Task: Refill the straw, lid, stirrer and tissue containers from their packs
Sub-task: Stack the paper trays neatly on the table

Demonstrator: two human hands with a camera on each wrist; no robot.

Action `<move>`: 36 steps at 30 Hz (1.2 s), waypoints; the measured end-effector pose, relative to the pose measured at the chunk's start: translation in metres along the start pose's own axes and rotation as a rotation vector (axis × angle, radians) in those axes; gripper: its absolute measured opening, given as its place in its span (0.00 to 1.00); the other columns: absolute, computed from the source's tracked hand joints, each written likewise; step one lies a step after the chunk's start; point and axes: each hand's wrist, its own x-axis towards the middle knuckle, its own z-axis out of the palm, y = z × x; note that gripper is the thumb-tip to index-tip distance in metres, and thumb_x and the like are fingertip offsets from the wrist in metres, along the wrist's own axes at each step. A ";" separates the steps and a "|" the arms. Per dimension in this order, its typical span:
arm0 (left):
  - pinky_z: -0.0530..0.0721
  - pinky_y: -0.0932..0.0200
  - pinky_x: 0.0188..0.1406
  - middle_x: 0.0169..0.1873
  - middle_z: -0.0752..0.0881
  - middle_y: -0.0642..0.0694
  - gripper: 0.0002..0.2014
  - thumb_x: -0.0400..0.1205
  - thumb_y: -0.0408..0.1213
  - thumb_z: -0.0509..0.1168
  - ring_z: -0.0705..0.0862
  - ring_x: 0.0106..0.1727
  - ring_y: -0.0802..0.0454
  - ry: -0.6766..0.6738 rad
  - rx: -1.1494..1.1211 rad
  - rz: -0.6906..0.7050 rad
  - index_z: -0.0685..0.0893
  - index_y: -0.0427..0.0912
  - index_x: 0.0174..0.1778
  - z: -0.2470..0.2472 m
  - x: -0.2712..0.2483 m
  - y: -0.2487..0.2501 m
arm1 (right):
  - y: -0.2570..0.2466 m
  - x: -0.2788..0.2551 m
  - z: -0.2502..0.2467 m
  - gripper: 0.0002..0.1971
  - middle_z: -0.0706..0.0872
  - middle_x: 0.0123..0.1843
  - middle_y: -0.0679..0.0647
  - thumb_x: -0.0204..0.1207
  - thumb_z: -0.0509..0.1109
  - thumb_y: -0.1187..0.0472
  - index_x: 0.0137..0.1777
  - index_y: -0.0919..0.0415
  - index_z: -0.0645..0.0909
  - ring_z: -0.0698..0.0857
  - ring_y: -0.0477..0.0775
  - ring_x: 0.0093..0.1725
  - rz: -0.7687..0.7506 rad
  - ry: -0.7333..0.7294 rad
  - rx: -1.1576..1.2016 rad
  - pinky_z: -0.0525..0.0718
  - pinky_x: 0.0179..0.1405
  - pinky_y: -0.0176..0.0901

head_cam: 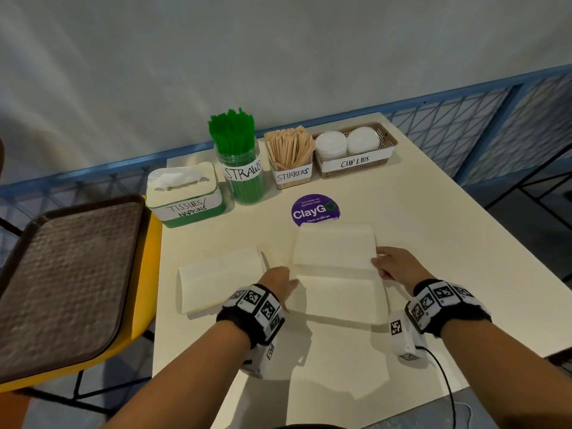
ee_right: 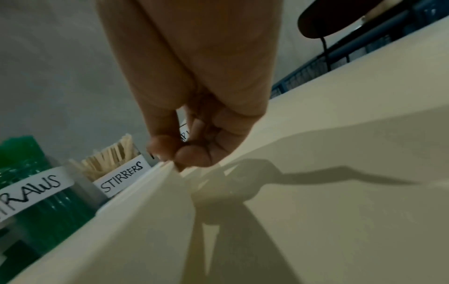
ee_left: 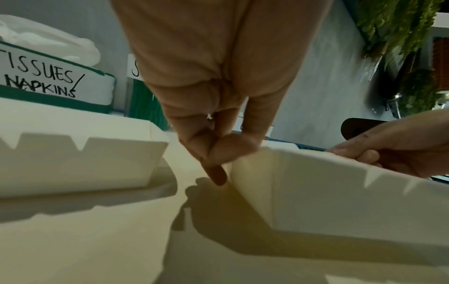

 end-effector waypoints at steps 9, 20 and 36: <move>0.78 0.60 0.48 0.64 0.75 0.46 0.45 0.76 0.41 0.72 0.83 0.48 0.48 0.337 -0.622 0.185 0.47 0.48 0.81 -0.016 -0.010 0.016 | 0.011 -0.009 0.000 0.13 0.86 0.37 0.54 0.73 0.72 0.67 0.33 0.52 0.73 0.88 0.53 0.45 -0.214 0.006 -0.289 0.77 0.49 0.43; 0.74 0.78 0.40 0.39 0.83 0.57 0.07 0.81 0.33 0.65 0.80 0.37 0.71 0.353 -0.631 0.348 0.85 0.42 0.52 0.007 -0.022 -0.022 | 0.013 -0.043 0.004 0.13 0.85 0.58 0.46 0.81 0.59 0.49 0.53 0.53 0.83 0.84 0.47 0.59 -0.174 -0.152 0.098 0.77 0.63 0.50; 0.67 0.56 0.76 0.82 0.51 0.43 0.33 0.81 0.50 0.60 0.70 0.76 0.46 0.104 0.076 0.570 0.58 0.45 0.81 0.030 -0.028 -0.042 | 0.048 -0.054 0.021 0.11 0.78 0.60 0.37 0.72 0.75 0.57 0.55 0.53 0.83 0.79 0.32 0.44 -0.598 0.030 -0.727 0.75 0.40 0.24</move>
